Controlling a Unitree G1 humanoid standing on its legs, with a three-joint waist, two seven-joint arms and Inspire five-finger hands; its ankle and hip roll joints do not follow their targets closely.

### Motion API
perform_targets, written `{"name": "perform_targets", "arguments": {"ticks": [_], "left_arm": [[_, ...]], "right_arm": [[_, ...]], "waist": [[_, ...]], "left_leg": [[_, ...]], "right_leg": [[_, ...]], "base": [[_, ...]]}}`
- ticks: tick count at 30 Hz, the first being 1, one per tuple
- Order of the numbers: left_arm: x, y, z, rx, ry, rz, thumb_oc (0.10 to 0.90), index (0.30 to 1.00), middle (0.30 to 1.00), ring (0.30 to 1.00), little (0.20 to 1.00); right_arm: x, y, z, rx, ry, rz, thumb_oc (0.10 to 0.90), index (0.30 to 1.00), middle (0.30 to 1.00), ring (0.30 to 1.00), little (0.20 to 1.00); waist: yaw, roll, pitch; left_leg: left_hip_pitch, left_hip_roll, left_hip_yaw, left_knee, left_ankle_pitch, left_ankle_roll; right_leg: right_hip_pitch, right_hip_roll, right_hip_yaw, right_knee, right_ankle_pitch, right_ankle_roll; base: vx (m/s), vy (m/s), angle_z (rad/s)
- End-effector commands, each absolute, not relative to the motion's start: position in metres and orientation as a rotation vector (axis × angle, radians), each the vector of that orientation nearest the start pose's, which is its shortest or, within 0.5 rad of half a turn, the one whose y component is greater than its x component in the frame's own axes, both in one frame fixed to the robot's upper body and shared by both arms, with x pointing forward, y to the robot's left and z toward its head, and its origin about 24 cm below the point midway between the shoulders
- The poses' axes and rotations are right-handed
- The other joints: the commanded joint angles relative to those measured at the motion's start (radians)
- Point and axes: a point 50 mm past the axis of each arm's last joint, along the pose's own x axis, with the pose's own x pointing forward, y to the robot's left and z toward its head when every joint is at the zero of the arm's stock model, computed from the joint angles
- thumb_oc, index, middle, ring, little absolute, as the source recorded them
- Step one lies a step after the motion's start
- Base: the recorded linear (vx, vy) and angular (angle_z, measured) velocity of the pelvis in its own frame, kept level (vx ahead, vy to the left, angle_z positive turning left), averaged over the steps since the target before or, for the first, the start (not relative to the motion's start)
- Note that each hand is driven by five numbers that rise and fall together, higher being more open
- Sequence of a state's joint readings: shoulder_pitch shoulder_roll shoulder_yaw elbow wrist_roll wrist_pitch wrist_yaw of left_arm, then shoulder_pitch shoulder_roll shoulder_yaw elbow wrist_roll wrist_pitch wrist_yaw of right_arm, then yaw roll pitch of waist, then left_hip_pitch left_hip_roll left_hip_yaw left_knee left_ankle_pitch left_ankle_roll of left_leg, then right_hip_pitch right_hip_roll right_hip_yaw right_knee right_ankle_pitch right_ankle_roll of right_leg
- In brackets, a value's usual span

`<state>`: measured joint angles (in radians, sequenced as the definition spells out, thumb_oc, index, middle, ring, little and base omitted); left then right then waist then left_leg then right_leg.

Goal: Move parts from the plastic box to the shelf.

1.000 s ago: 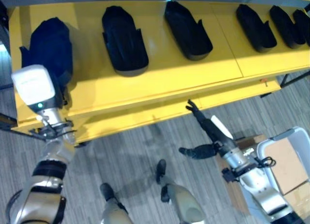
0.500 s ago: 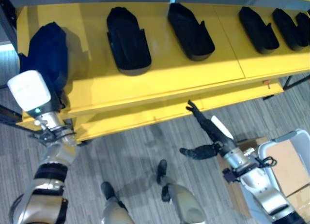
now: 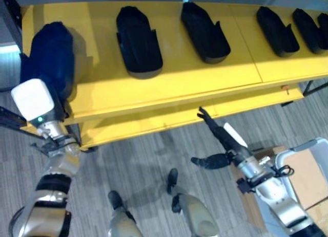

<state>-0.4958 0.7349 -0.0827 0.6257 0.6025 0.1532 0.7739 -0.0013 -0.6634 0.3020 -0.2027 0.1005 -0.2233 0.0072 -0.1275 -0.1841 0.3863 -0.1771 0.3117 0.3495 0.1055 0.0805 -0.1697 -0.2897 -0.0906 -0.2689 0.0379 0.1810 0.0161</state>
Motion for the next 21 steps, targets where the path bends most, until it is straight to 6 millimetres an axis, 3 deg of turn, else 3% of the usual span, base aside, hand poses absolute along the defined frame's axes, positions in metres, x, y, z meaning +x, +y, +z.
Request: {"name": "perform_targets", "arguments": {"ticks": [1, 6, 9, 14, 21], "left_arm": [[0.303, 0.347, 0.142, 1.546, -0.177, 0.826, 0.9, 1.0, 1.0, 1.0, 1.0], [0.305, 0.337, 0.155, 1.59, -0.272, 0.74, 0.9, 1.0, 1.0, 1.0, 1.0], [0.303, 0.331, 0.172, 1.705, -0.354, 0.611, 0.9, 1.0, 1.0, 1.0, 1.0], [0.299, 0.326, 0.191, 1.774, -0.447, 0.558, 0.9, 1.0, 1.0, 1.0, 1.0], [0.296, 0.328, 0.193, 1.82, -0.443, 0.529, 0.9, 1.0, 1.0, 1.0, 1.0]], "right_arm": [[0.228, -0.158, 0.156, -0.407, -0.604, 0.42, 0.9, 1.0, 1.0, 1.0, 1.0], [0.229, -0.163, 0.158, -0.41, -0.607, 0.394, 0.9, 1.0, 1.0, 1.0, 1.0], [0.232, -0.169, 0.158, -0.411, -0.599, 0.364, 0.9, 1.0, 1.0, 1.0, 1.0], [0.233, -0.171, 0.156, -0.415, -0.585, 0.366, 0.9, 1.0, 1.0, 1.0, 1.0], [0.232, -0.173, 0.153, -0.415, -0.563, 0.37, 0.9, 1.0, 1.0, 1.0, 1.0]], "waist": [[0.004, -0.034, -0.031], [0.004, -0.024, -0.033], [0.011, 0.002, -0.03], [0.015, 0.029, -0.034], [0.019, 0.049, -0.045]], "left_leg": [[-0.015, 0.027, -0.069, 0.093, -0.046, -0.013], [-0.015, 0.028, -0.069, 0.093, -0.047, -0.013], [-0.018, 0.024, -0.077, 0.098, -0.05, -0.01], [-0.016, 0.018, -0.079, 0.097, -0.051, -0.01], [-0.015, 0.017, -0.088, 0.101, -0.054, -0.01]], "right_leg": [[0.005, -0.138, 0.026, 0.134, -0.109, 0.155], [0.002, -0.137, 0.029, 0.137, -0.111, 0.155], [0.001, -0.142, 0.03, 0.143, -0.112, 0.156], [0.008, -0.15, 0.026, 0.149, -0.116, 0.157], [0.011, -0.154, 0.026, 0.155, -0.121, 0.158]], "base": [[0.0, 0.0, 0.0], [0.0, 0.0, 0.0], [0.0, 0.013, 0.0], [0.0, 0.03, 0.04], [0.0, 0.008, 0.02]]}}
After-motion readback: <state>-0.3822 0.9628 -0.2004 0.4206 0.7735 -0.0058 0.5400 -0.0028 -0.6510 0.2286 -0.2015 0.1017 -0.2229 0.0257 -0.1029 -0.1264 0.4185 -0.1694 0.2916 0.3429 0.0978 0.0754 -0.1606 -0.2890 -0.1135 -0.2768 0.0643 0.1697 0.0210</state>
